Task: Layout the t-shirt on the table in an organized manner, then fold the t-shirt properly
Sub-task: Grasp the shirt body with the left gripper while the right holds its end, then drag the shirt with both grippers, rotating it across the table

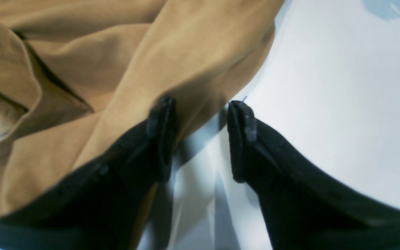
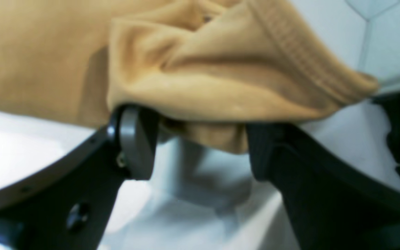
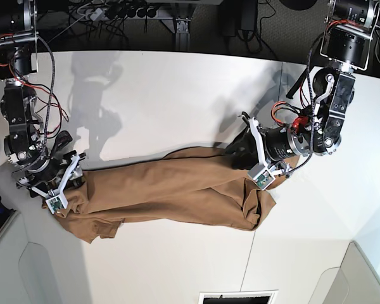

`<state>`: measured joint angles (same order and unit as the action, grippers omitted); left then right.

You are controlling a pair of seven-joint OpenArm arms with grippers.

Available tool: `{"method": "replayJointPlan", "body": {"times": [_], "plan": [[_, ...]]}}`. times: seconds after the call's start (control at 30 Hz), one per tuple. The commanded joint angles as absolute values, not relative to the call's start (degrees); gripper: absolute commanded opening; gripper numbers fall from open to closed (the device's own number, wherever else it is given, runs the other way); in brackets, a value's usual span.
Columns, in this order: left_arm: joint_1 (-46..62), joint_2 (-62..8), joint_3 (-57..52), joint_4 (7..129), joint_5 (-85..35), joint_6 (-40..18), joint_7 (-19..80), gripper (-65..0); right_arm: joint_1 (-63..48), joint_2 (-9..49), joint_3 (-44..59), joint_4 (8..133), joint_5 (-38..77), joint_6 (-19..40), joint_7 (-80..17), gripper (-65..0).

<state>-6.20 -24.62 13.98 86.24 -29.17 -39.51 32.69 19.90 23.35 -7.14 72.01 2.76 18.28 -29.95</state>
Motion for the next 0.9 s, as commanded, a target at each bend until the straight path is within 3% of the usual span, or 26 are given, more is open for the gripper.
{"method": "replayJointPlan", "body": {"times": [0.0,0.1,0.17,0.23,0.33,0.37,0.87], "plan": [[-7.3,-25.1,13.7,87.1,-30.3,-40.0,32.0,-37.7,22.1,23.2,-7.5,70.9,1.8,17.1,-28.6,-25.6],[-7.3,-25.3,13.7,87.1,-30.3,-40.0,32.6,-37.7,24.0,21.5,-9.7,65.6,0.8,15.1,-28.0,-25.6],[-7.3,-25.8,13.7,87.1,-30.8,-40.0,32.6,-37.7,24.4,20.7,-10.8,62.8,0.8,15.0,-28.0,-29.2],[-7.3,-26.4,13.7,87.1,-31.1,-40.0,32.5,-37.7,24.2,20.4,-11.8,61.9,0.9,14.7,-27.8,-39.6],[-7.3,-27.8,13.7,87.2,-32.4,-40.0,32.4,-37.7,24.0,20.5,-11.9,62.0,0.8,14.7,-27.8,-62.0],[-7.3,-28.4,13.7,87.2,-33.5,-40.0,32.4,-37.7,24.1,20.5,-11.9,62.3,0.8,14.7,-27.8,-65.0],[-7.3,-34.8,9.9,87.7,-39.6,-40.0,34.8,-37.7,18.5,21.1,-9.8,94.0,9.6,14.8,-47.0,-65.0]]}}
